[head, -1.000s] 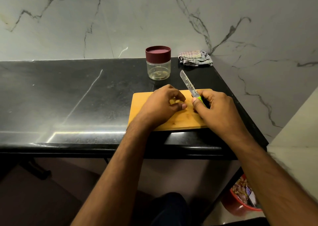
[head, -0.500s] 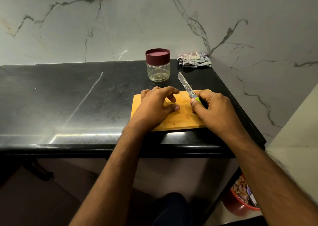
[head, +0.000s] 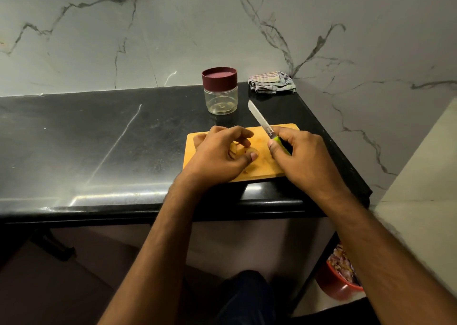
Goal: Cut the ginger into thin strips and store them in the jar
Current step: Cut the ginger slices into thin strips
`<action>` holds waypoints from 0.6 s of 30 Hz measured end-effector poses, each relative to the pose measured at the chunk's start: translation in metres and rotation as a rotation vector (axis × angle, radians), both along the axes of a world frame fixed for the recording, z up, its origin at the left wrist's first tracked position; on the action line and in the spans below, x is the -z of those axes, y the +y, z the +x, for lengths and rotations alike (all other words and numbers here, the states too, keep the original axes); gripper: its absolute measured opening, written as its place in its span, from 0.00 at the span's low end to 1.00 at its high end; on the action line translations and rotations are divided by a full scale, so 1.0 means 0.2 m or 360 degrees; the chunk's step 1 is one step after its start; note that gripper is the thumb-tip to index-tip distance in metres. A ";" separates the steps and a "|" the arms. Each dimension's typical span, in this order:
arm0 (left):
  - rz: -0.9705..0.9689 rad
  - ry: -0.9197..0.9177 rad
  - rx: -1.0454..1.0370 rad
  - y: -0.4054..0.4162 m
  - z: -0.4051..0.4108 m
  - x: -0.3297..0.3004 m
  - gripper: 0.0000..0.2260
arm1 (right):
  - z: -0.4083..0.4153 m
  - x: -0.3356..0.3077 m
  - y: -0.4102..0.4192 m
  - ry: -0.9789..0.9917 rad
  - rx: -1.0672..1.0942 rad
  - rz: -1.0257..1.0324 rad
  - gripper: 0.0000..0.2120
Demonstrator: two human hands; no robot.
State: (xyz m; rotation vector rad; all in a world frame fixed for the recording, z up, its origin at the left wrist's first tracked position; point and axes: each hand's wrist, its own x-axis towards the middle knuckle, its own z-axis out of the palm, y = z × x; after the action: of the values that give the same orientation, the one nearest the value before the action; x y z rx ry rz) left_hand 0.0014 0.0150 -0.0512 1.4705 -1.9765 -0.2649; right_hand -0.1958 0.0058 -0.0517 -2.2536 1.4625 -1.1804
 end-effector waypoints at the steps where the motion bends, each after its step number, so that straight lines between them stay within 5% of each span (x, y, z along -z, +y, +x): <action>1: -0.0036 -0.0070 -0.0031 0.01 -0.01 0.01 0.16 | 0.00 0.00 0.02 -0.0024 -0.0008 -0.0035 0.17; 8: -0.0133 -0.0226 -0.0080 0.02 -0.04 -0.01 0.09 | 0.02 0.04 0.18 -0.0191 0.0045 -0.0141 0.21; 18: -0.0167 -0.0212 -0.0062 0.02 -0.03 0.00 0.07 | 0.00 -0.05 0.33 0.0205 0.0311 0.0231 0.22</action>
State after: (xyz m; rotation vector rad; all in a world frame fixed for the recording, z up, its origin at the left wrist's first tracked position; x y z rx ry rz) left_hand -0.0048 0.0192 -0.0508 1.4908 -2.0312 -0.0459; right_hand -0.1955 0.0724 -0.0421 -2.1640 1.7901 -0.9576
